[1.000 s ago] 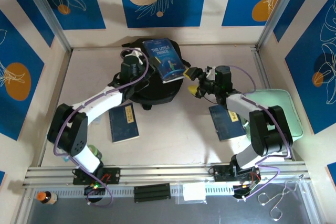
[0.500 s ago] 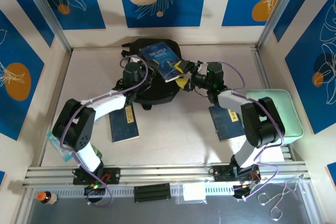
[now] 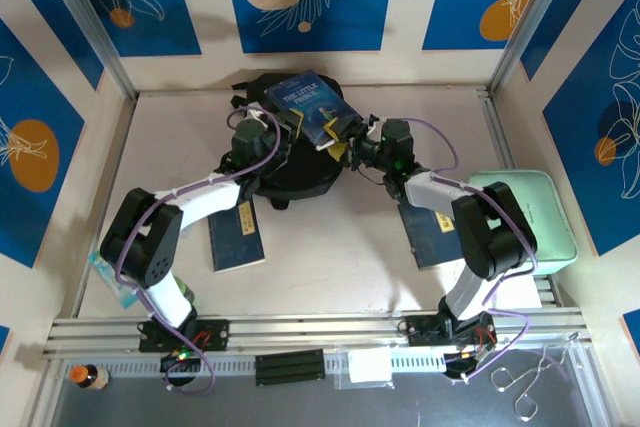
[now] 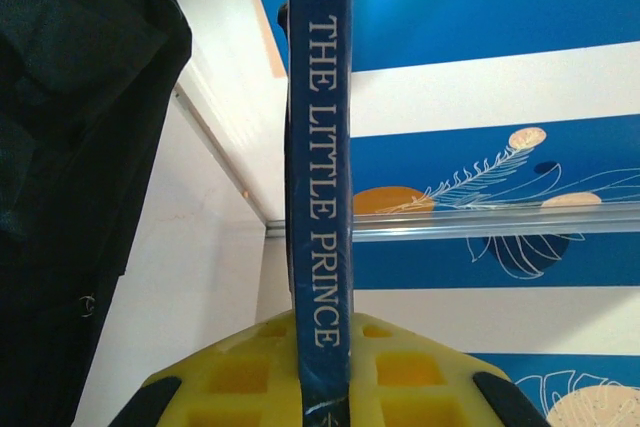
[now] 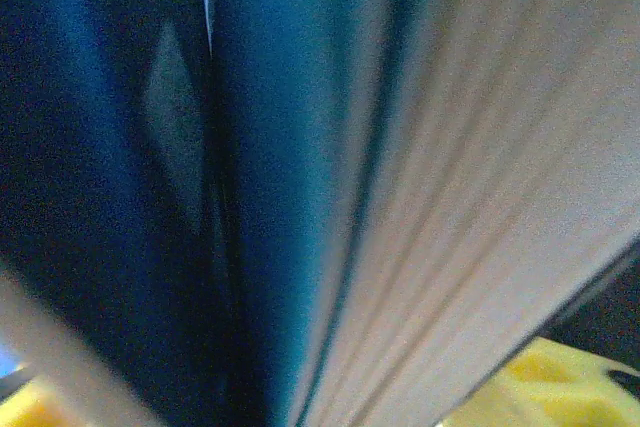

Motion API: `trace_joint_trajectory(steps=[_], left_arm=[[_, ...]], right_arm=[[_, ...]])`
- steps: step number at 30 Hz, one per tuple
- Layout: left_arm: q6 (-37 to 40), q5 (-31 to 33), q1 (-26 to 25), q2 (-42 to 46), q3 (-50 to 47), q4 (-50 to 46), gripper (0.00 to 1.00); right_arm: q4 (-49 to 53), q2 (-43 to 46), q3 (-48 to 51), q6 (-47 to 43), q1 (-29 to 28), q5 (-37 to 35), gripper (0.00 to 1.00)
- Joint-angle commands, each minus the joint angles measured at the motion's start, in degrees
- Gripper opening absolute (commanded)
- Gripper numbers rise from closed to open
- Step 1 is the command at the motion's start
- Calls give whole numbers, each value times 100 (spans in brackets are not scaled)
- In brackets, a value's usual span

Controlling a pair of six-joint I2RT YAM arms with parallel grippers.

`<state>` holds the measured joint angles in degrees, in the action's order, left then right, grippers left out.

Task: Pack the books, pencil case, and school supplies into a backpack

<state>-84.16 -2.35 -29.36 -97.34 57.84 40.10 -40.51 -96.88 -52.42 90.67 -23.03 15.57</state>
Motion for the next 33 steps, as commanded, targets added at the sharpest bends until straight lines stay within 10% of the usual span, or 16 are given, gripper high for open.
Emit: trace_joint_trajectory(steps=[1, 6, 15, 33], left_arm=[[32, -166, 14, -4, 40, 507, 0], [333, -234, 130, 52, -198, 176, 7], [2993, -152, 199, 210, 46, -2768, 66], [3502, -1072, -1089, -1503, 998, -3454, 70]], right_arm=[[-227, -121, -198, -29, -9, -166, 46], [227, 4, -227, -445, -13, -240, 25], [2287, 905, -272, -2324, 135, -852, 1], [4139, 2242, 2, -3979, 859, -1850, 1]])
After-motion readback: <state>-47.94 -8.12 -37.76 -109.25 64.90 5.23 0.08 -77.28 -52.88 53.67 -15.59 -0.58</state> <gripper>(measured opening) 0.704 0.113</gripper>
